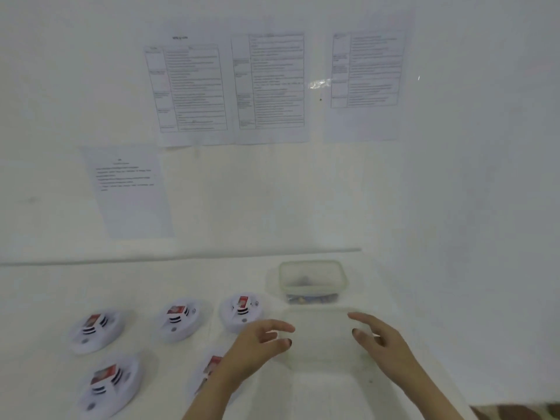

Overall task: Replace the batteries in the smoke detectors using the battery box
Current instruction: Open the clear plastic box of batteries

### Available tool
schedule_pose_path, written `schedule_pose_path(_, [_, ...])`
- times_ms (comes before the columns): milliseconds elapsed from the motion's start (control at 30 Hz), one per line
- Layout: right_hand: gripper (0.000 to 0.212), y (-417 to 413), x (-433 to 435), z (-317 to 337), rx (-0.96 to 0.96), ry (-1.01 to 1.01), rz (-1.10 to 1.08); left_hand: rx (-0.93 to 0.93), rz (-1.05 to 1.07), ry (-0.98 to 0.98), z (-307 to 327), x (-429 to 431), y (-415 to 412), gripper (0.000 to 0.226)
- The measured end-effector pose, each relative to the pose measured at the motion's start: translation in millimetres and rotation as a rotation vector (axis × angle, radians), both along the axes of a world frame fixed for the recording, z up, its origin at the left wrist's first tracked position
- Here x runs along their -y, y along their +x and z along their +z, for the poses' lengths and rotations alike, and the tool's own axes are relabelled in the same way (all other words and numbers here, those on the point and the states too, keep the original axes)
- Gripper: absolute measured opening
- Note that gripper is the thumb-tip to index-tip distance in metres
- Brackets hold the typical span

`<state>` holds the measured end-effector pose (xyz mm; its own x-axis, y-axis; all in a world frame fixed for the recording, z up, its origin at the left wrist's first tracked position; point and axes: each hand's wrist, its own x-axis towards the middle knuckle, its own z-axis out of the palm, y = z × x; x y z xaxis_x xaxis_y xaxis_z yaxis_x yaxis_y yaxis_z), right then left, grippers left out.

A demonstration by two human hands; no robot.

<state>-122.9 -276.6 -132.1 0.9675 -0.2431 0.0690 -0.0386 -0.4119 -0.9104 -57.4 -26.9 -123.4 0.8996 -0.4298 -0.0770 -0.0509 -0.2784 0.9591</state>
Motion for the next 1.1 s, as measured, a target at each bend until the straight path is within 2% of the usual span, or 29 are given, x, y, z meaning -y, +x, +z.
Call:
schedule_pose_path(167, [0.024, 0, 1, 14, -0.026, 0.122, -0.012, -0.033, 0.075, -0.132, 3, 7, -8, 0.012])
schedule_pose_path(233, [0.024, -8, 7, 0, -0.113, 0.213, -0.030, -0.119, 0.095, -0.109, -11, 11, -12, 0.012])
schedule_pose_path(333, [0.025, -16, 11, -2, -0.173, 0.362, 0.010, -0.242, 0.071, -0.189, -16, 6, -17, 0.019])
schedule_pose_path(467, [0.027, -16, 16, 4, -0.223, 0.523, 0.097, -0.338, 0.066, -0.251, -14, 5, -13, 0.011])
schedule_pose_path(733, [0.014, -13, 18, 1, -0.247, 0.672, 0.213, -0.547, 0.007, -0.515, -24, 12, -10, 0.018])
schedule_pose_path(867, [0.022, -11, 18, 0, -0.201, 0.548, 0.145, -0.510, 0.060, -0.530, -26, 15, -12, 0.029])
schedule_pose_path(967, [0.028, -11, 16, 0, -0.182, 0.507, 0.135, -0.374, 0.143, -0.466, -23, 17, -13, 0.036])
schedule_pose_path(1033, [0.028, -13, 17, 0, -0.186, 0.513, 0.158, -0.284, 0.104, -0.395, -20, 17, -14, 0.019])
schedule_pose_path(1067, [0.029, -15, 18, 0, -0.190, 0.517, 0.186, -0.257, 0.072, -0.344, -19, 15, -16, 0.020])
schedule_pose_path(1100, [0.035, -17, 20, 0, -0.199, 0.508, 0.219, -0.231, 0.048, -0.297, -18, 13, -16, 0.033])
